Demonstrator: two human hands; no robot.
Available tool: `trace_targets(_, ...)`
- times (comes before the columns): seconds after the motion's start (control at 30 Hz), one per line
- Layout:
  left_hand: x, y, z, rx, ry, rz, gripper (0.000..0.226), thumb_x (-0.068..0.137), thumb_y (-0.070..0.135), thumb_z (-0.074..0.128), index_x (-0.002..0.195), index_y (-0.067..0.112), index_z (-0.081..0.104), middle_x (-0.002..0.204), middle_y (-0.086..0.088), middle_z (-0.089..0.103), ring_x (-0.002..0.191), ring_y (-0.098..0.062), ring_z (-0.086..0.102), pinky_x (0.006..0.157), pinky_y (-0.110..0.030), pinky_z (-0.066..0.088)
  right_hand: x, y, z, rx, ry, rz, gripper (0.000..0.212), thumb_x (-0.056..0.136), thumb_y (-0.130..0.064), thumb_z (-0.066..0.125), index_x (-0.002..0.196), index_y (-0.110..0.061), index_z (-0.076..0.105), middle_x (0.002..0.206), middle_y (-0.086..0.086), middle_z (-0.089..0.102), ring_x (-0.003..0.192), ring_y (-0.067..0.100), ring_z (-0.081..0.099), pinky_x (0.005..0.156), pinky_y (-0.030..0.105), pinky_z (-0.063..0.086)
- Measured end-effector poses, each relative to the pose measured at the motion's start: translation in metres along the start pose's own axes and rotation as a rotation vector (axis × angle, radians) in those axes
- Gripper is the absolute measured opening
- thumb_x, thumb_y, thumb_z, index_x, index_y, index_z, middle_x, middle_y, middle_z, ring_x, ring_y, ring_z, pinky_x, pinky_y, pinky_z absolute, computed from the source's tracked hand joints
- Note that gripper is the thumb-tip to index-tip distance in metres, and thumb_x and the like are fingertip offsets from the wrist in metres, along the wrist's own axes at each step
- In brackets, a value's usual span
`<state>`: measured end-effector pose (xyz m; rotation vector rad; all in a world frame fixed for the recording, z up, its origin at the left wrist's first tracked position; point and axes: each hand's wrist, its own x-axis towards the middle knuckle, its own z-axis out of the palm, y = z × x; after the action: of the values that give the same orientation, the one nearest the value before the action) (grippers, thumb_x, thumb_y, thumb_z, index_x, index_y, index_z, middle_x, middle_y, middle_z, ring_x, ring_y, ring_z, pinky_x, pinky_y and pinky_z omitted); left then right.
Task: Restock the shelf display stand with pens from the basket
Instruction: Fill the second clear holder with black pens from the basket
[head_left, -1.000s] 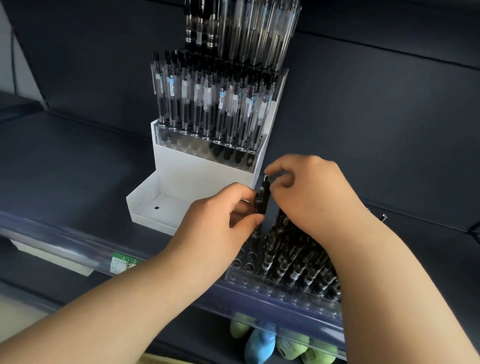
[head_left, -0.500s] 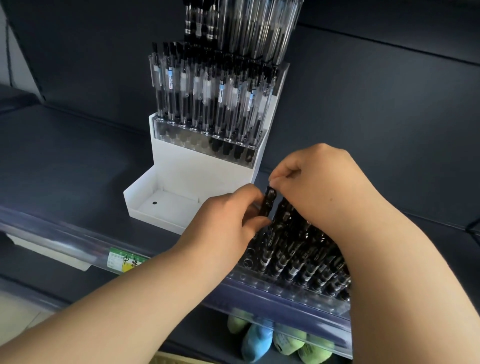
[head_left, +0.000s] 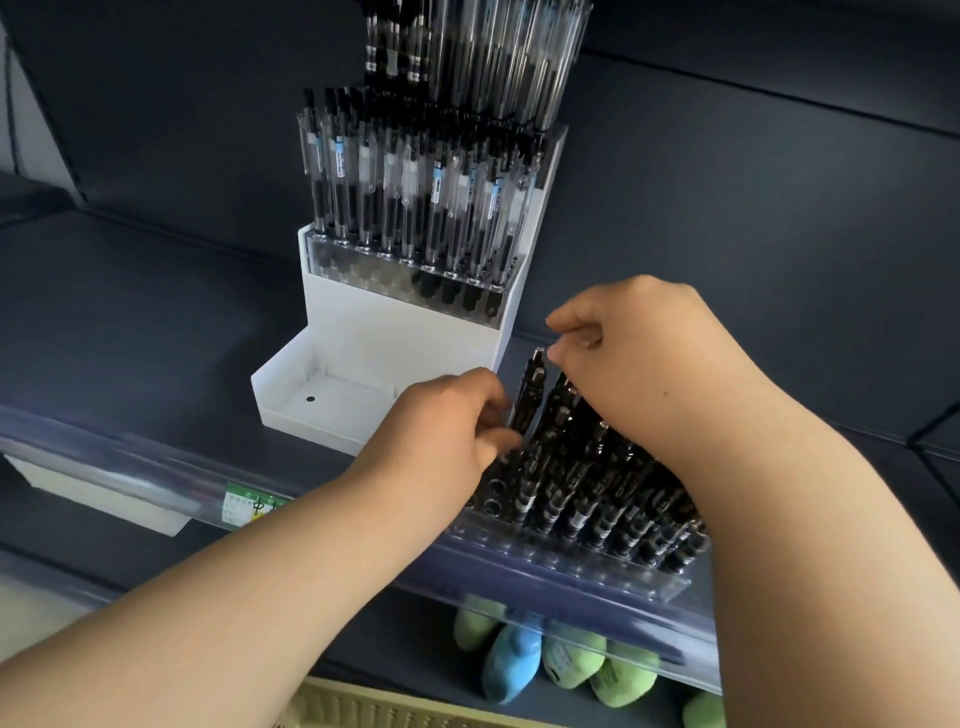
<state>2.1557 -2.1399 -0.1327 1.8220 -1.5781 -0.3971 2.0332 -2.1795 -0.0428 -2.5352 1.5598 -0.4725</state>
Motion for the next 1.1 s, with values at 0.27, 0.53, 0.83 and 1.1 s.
trace_targets(0.27, -0.022, 0.007, -0.038, 0.330, 0.008, 0.207, 0.043, 0.093, 0.041, 0.049, 0.132, 0.026, 0.042, 0.113, 0.004, 0.058, 0.099, -0.019, 0.057, 0.083, -0.035, 0.049, -0.043, -0.023, -0.020, -0.094, 0.195, -0.222, 0.039, 0.088, -0.018, 0.058, 0.126, -0.026, 0.053, 0.106, -0.004, 0.063, 0.102, 0.022, 0.055, 0.089, 0.038, 0.045)
trace_targets(0.53, -0.079, -0.006, -0.037, 0.333, -0.299, 0.018, 0.005, 0.088, 0.025, 0.057, 0.085, 0.029, 0.059, 0.086, 0.005, 0.062, 0.089, -0.019, 0.061, 0.083, -0.030, 0.050, -0.140, -0.019, 0.068, 0.260, 0.287, -0.140, 0.015, 0.085, -0.013, 0.052, 0.098, -0.013, 0.059, 0.088, 0.000, 0.058, 0.075, 0.022, 0.056, 0.062, 0.037, 0.049)
trace_targets(0.83, -0.157, -0.058, 0.074, 0.366, -0.781, -0.175, 0.024, 0.090, 0.017, 0.052, 0.107, 0.022, 0.066, 0.114, -0.002, 0.065, 0.103, -0.021, 0.061, 0.091, -0.024, 0.046, -0.251, 0.022, 0.219, 0.308, -0.459, 0.812, 0.032, 0.092, -0.013, 0.043, 0.121, -0.018, 0.055, 0.128, 0.006, 0.051, 0.118, 0.022, 0.051, 0.100, 0.023, 0.037)
trace_targets(1.1, -0.165, -0.089, 0.136, 0.224, -0.725, -0.463, 0.031, 0.090, 0.013, 0.053, 0.119, 0.020, 0.063, 0.125, -0.003, 0.060, 0.115, -0.023, 0.056, 0.098, -0.026, 0.042, -0.219, 0.032, 0.234, 0.340, -0.515, 0.873, 0.044, 0.090, -0.009, 0.045, 0.133, -0.013, 0.047, 0.136, 0.010, 0.042, 0.125, 0.026, 0.044, 0.108, 0.029, 0.033)
